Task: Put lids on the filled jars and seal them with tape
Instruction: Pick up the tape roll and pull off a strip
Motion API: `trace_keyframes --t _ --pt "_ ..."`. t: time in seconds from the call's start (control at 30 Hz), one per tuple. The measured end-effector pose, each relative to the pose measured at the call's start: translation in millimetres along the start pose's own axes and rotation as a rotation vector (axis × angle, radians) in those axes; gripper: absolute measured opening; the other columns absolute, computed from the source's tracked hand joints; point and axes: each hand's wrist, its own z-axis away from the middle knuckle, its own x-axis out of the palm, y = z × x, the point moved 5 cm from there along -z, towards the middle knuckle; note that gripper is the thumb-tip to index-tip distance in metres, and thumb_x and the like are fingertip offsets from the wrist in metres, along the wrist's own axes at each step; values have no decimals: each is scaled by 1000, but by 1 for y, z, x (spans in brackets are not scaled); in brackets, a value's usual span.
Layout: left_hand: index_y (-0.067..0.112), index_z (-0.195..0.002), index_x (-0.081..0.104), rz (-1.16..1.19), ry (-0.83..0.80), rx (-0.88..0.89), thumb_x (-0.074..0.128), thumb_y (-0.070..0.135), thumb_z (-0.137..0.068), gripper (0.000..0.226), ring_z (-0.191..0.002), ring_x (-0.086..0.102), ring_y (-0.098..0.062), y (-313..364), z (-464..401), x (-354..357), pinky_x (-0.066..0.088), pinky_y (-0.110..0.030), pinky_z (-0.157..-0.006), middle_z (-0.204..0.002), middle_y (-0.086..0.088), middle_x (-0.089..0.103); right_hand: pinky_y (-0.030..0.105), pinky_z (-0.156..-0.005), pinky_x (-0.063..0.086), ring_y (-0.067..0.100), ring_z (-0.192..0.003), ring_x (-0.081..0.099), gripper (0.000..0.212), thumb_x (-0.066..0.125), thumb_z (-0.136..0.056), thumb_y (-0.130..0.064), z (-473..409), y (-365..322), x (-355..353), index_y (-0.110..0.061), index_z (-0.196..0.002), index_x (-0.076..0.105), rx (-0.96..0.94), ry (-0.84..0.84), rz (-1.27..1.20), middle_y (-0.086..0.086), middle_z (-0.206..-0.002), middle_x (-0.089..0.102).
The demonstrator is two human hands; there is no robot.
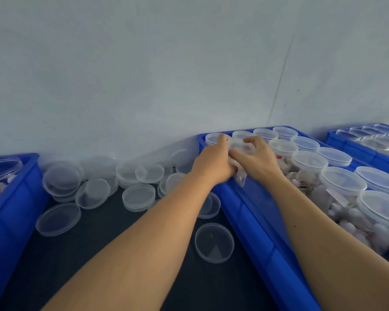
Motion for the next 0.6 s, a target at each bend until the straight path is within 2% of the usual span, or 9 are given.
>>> trace_keyframes --t 0.1,0.13,0.23,0.33,0.4,0.47,0.53,0.6 --pt "18 -150 46 -41 1 -75 68 35 -91 65 -121 64 -30 -7 4 3 56 -46 -93 -133 -8 64 33 -89 39 18 -118 53 67 78 -81 -43 2 14 13 -23 -139 53 14 -86 24 2 -139 56" --pt "18 -148 49 -51 -6 -92 68 35 -91 63 -123 63 -29 -7 4 3 55 -45 -92 -134 -7 63 33 -89 39 17 -119 53 66 77 -82 -43 1 15 14 -23 -140 53 13 -97 20 3 -141 55" --pt "15 -128 56 -94 12 -106 67 29 -92 41 -116 62 -29 0 3 2 52 -43 -82 -117 -7 64 33 -91 37 16 -120 49 64 74 -87 -43 -4 14 18 -22 -143 50 -2 -113 18 3 -147 49" --pt "11 -121 61 -89 77 -113 66 23 -94 30 -116 61 -30 3 4 -1 56 -45 -85 -120 -11 64 33 -93 34 15 -120 44 72 69 -86 -49 -5 14 23 -21 -147 46 14 -128 6 2 -150 43" --pt "11 -122 63 -79 100 -134 65 24 -96 30 -118 60 -30 1 5 0 57 -47 -90 -124 -11 64 34 -95 33 15 -123 41 77 66 -85 -51 -6 14 27 -20 -151 40 24 -164 -6 1 -152 37" --pt "13 -128 63 -120 87 -155 62 26 -97 33 -127 57 -30 -2 4 2 52 -51 -101 -133 -9 61 37 -99 35 20 -130 40 70 65 -95 -43 -11 13 33 -22 -154 34 42 -208 -30 1 -155 30" --pt "16 -141 58 -161 39 -161 57 30 -100 44 -143 46 -29 -4 3 5 44 -55 -112 -152 -8 51 45 -110 37 29 -142 35 69 63 -96 -40 -15 12 36 -26 -156 31 66 -226 15 3 -158 26" --pt "17 -156 46 -136 -12 -147 51 36 -105 54 -155 32 -28 -5 4 6 39 -58 -118 -167 -8 36 51 -118 28 34 -147 26 69 61 -96 -45 -17 11 36 -30 -157 31 83 -217 113 5 -159 25"
